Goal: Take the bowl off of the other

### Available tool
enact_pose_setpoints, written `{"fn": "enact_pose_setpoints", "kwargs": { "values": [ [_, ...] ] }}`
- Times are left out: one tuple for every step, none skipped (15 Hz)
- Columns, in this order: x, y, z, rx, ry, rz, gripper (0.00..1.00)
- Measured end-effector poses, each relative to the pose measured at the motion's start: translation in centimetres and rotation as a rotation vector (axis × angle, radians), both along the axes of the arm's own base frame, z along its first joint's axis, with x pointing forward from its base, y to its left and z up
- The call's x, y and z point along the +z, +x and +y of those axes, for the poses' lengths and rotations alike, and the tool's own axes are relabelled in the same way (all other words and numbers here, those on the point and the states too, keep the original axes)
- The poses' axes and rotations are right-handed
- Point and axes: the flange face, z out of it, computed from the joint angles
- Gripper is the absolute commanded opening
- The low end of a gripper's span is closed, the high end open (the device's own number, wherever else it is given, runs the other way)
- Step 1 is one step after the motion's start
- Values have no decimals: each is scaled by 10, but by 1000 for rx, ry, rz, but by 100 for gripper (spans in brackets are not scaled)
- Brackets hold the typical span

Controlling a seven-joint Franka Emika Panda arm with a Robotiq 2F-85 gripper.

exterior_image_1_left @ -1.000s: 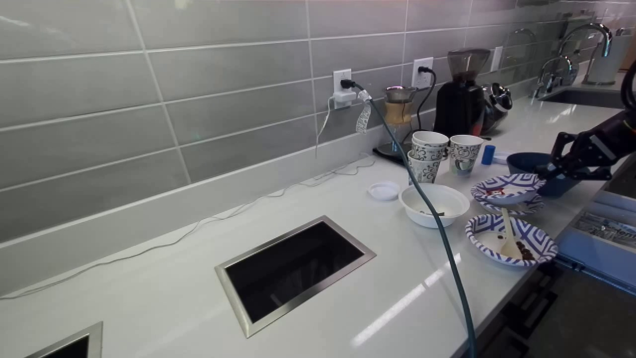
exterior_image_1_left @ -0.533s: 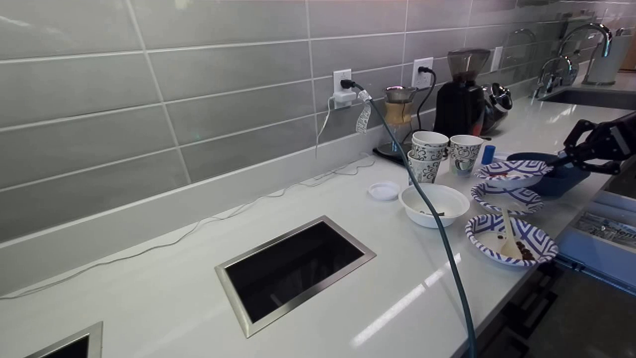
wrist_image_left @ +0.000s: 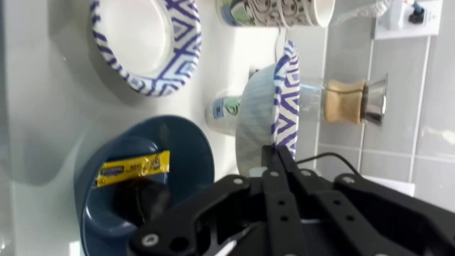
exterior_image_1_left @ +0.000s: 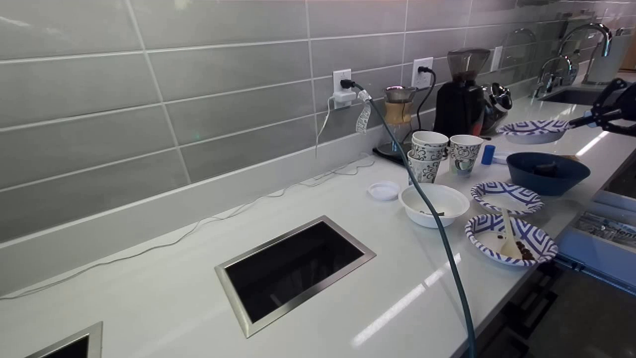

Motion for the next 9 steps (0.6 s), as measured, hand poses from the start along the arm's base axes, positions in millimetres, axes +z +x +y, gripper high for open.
{"fn": "enact_pose_setpoints", "kwargs": {
  "values": [
    [8,5,-5,-54,-10,-18,1],
    [13,10,-9,-109,-24,-31,1],
    [18,14,-13,-164,-36,-43,1],
    [20,18,-17,-219,-50,-52,1],
    [21,22,-21,-274,-61,-62,1],
    [21,26,-26,-330,-71,-73,2],
    [18,28,-26,-337,-77,-72,2],
    [16,28,-26,-334,-75,-68,2],
    [16,28,-26,-334,-74,-68,2]
  ]
}}
